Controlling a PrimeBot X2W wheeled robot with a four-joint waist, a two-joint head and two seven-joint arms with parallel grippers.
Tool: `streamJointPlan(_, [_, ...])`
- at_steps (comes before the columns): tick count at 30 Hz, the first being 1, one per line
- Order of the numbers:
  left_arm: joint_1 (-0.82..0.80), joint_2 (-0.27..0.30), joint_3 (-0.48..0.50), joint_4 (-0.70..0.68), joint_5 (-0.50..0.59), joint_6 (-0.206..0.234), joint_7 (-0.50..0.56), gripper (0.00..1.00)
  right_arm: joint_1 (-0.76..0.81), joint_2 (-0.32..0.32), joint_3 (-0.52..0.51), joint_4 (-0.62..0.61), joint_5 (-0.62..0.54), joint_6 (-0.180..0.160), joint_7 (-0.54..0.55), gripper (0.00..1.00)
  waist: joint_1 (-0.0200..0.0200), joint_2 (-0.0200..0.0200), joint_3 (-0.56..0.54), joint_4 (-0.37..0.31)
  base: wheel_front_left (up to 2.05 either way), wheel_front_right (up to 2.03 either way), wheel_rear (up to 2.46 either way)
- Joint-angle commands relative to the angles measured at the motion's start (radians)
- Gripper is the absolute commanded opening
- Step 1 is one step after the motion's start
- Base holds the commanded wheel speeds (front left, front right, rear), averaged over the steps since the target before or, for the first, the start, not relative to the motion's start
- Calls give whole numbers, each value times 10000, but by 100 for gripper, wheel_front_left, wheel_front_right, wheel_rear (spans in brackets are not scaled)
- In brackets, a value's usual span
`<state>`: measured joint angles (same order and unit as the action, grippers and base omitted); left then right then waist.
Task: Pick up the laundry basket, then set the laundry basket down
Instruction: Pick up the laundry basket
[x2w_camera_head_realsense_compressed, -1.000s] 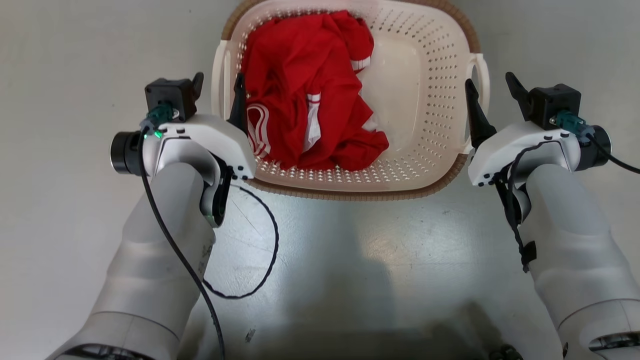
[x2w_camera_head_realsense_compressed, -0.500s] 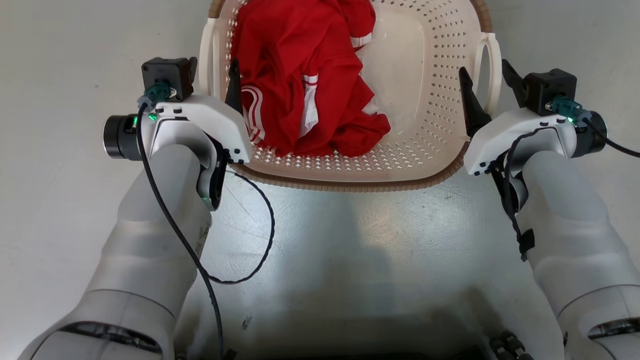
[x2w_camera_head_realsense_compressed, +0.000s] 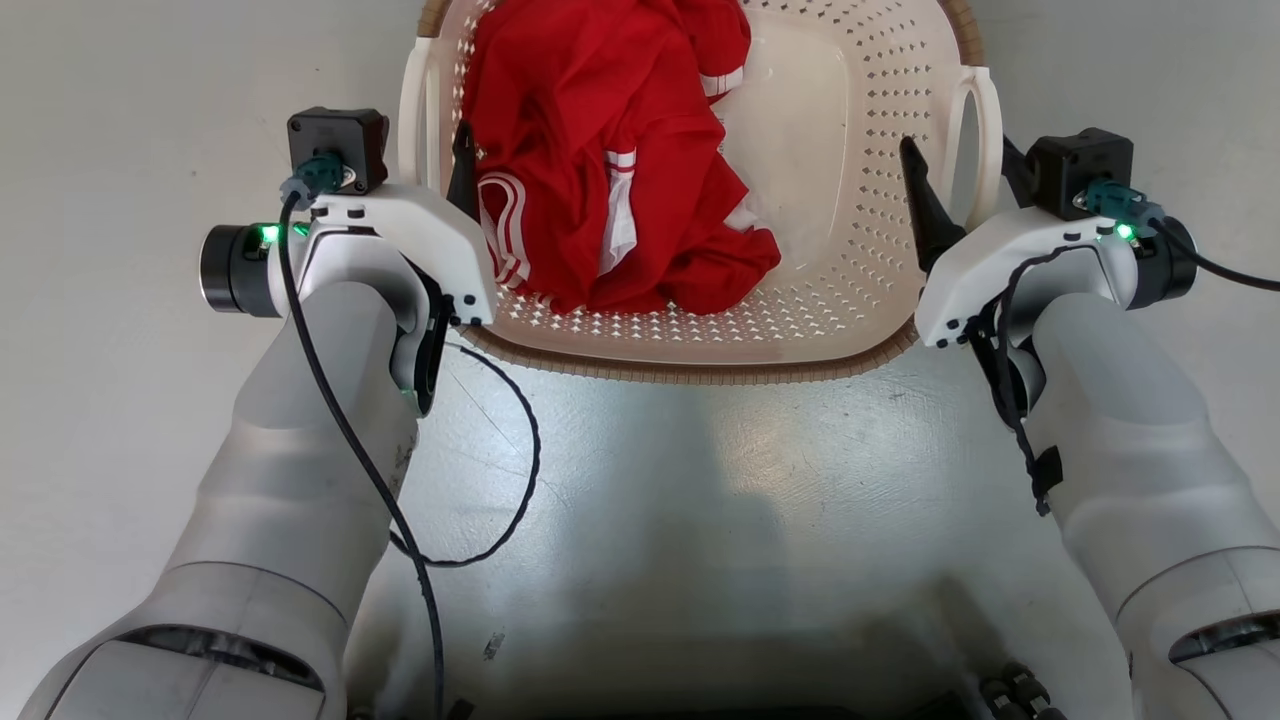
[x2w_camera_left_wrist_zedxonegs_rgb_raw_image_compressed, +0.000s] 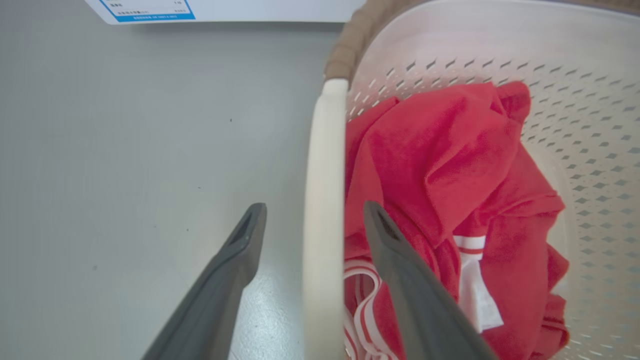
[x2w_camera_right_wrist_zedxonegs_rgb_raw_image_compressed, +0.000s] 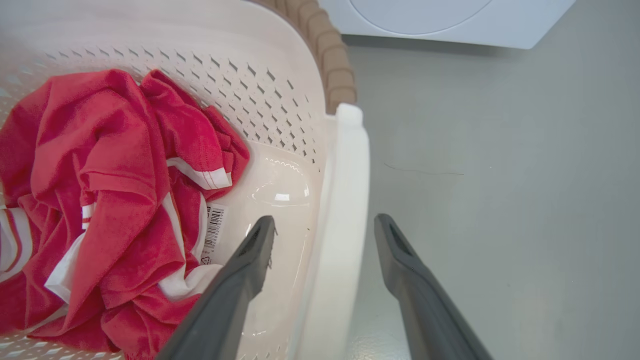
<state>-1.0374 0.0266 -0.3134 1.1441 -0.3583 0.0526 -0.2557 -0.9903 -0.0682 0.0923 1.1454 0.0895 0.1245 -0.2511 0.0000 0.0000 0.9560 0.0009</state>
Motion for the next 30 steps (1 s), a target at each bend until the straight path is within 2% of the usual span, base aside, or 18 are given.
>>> streamJointPlan(1, [62, 236, 104, -5, 30, 1, -61, 100, 248, 180, 201, 3, 89, 62, -107, 100, 0, 0, -7, 2, 0, 0, 0])
streamJointPlan(14, [-42, 236, -196, 283, -145, -28, -61, 100, 137, 180, 587, 287, 392, 62, -107, 100, 0, 0, -82, -28, 0, 0, 0])
streamJointPlan(16, [-47, 236, -212, 286, -166, -24, -61, 93, 140, 180, 570, 314, 402, 62, -107, 100, 0, 0, -89, -34, 0, 0, 0])
streamJointPlan(20, [-65, 236, -231, 350, -169, -14, -61, 92, 143, 180, 580, 285, 347, 62, -107, 100, 0, 0, -91, -63, 0, 0, 0])
streamJointPlan(21, [-74, 236, -235, 364, -162, -16, -61, 89, 148, 180, 569, 281, 352, 62, -107, 100, 0, 0, -82, -62, 0, 0, 0])
streamJointPlan(22, [-85, 236, -235, 381, -156, -17, -61, 83, 144, 180, 579, 285, 311, 62, -107, 91, 0, 0, -72, -67, 0, 0, 0])
streamJointPlan(23, [-95, 236, -243, 419, -148, -24, -61, 46, 141, 180, 587, 287, 261, 62, -107, 62, 0, 0, -62, -72, 0, 0, 0])
streamJointPlan(24, [-96, 236, -259, 485, -160, -55, -61, 0, 147, 180, 581, 281, 244, 62, -107, 40, 0, 0, -54, -75, 0, 0, 0])
streamJointPlan(25, [-114, 236, -290, 519, -151, -61, -61, 0, 149, 180, 585, 279, 188, 62, -107, 13, 0, 0, -43, -79, 0, 0, 0])
streamJointPlan(26, [-137, 236, -306, 506, -136, -30, -61, 0, 159, 180, 572, 268, 144, 62, -107, 5, 0, 0, -33, -75, 0, 0, 0])
streamJointPlan(27, [-142, 236, -326, 458, -139, 13, -61, 0, 201, 180, 551, 253, 130, 62, -107, 0, 0, 0, -36, -60, 0, 0, 0])
streamJointPlan(30, [-108, 236, -381, 425, -212, 12, -61, 0, 287, 180, 597, 268, 129, 62, -107, 0, 0, 0, -95, -44, 0, 0, 0])
